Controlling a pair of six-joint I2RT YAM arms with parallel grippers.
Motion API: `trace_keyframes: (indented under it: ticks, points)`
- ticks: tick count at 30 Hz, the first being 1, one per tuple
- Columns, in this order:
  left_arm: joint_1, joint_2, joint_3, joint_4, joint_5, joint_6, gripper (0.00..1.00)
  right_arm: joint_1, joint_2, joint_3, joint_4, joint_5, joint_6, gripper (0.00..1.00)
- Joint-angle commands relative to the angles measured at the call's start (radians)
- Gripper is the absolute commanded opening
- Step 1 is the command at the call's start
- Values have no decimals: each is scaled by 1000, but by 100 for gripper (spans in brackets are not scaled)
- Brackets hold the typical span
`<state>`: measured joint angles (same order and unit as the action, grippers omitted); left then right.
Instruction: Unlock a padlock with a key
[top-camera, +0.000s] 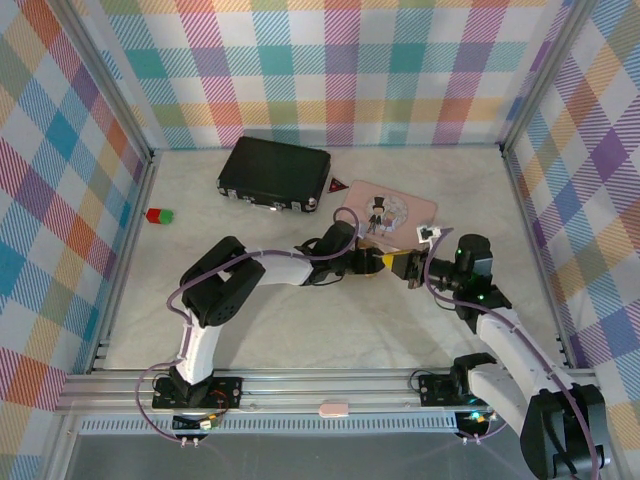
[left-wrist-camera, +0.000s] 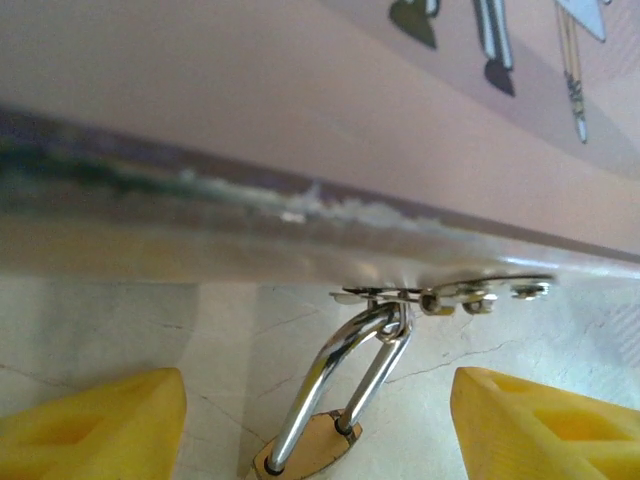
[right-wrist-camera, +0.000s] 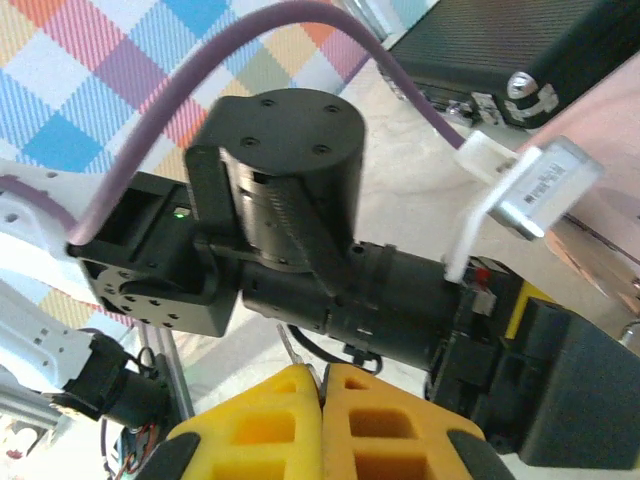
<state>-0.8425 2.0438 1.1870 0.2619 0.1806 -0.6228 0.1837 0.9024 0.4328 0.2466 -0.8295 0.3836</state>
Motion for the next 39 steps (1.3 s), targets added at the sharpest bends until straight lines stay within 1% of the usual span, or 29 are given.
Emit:
trace_keyframes:
  ticks: [1,4,8,11,13,15,19,21,25,27,30,34,39]
  points:
    - [-19,39,36,-60,-12,10,66,-4,6,48,41,-56,2,0]
    - [-31,52,54,-87,-19,20,59,-4,19,55,38,-57,3,0]
    - [-33,52,40,-98,-33,16,43,-3,20,49,32,-39,1,0]
    - [-31,49,21,-89,-34,7,35,-4,21,47,21,-28,-3,0]
    - [-26,46,10,-62,-24,-10,27,-5,23,47,17,-22,-3,0]
    - [-19,48,-2,-16,-4,-45,16,-6,26,47,3,0,-8,0]
    - [12,51,-34,136,69,-170,1,-20,39,38,-19,58,20,0]
    - [23,49,-51,222,90,-244,0,-36,48,31,-41,118,56,0]
    - [25,36,-71,332,93,-342,0,-71,66,-5,-14,148,140,0]
    - [25,26,-83,394,81,-392,0,-77,68,-15,-30,185,186,0]
    - [23,12,-96,444,43,-455,0,-85,74,-35,-48,231,276,0]
    - [22,4,-105,515,-6,-519,0,-96,119,-68,-46,239,411,0]
    - [22,8,-92,554,0,-554,0,-116,237,-126,111,200,550,0]
